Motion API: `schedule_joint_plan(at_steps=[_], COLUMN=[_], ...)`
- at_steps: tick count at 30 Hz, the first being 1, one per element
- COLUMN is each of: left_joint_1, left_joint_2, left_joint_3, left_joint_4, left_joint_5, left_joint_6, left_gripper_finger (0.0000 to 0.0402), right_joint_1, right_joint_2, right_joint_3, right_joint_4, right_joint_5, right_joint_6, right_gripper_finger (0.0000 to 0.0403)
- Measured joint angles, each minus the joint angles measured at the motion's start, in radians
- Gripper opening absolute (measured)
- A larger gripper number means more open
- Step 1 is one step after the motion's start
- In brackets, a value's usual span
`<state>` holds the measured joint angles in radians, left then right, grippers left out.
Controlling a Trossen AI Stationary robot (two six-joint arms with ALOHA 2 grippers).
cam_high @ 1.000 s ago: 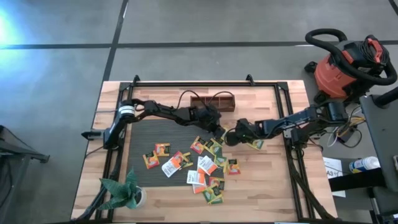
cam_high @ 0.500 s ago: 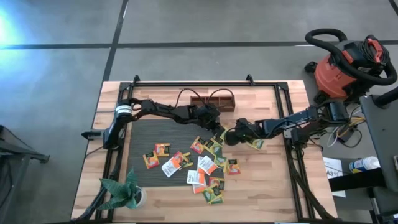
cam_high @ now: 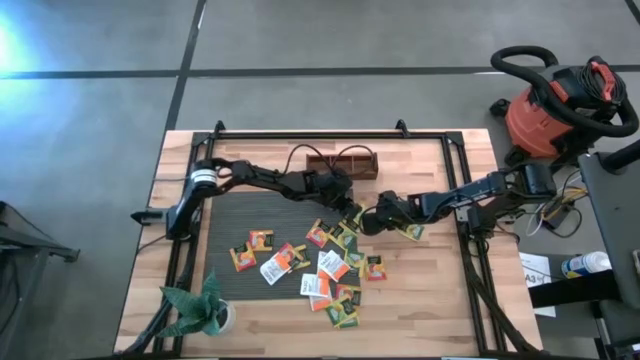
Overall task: Pick & Place Tea
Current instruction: Put the yellow tea bag into the middle section of the wooden organizer
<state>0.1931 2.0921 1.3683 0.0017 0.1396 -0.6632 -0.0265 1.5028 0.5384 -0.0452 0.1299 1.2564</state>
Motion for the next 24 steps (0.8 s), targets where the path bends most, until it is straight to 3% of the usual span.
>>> schedule_joint_plan(at_steps=[15, 24], left_joint_1=[0.022, 0.037], left_joint_2=[-0.031, -0.031], left_joint_3=[-0.001, -0.031], left_joint_4=[-0.064, -0.015], left_joint_5=[-0.037, -0.019], left_joint_6=[0.032, 0.02], left_gripper_finger=[0.0092, 0.0092], right_joint_1=[-0.001, -0.024], right_joint_2=[-0.024, 0.033], right_joint_3=[0.01, 0.01], right_joint_4=[0.0, 0.036], right_joint_5=[0.003, 0.024], right_joint_6=[0.015, -0.001], right_gripper_finger=[0.0009, 0.0009])
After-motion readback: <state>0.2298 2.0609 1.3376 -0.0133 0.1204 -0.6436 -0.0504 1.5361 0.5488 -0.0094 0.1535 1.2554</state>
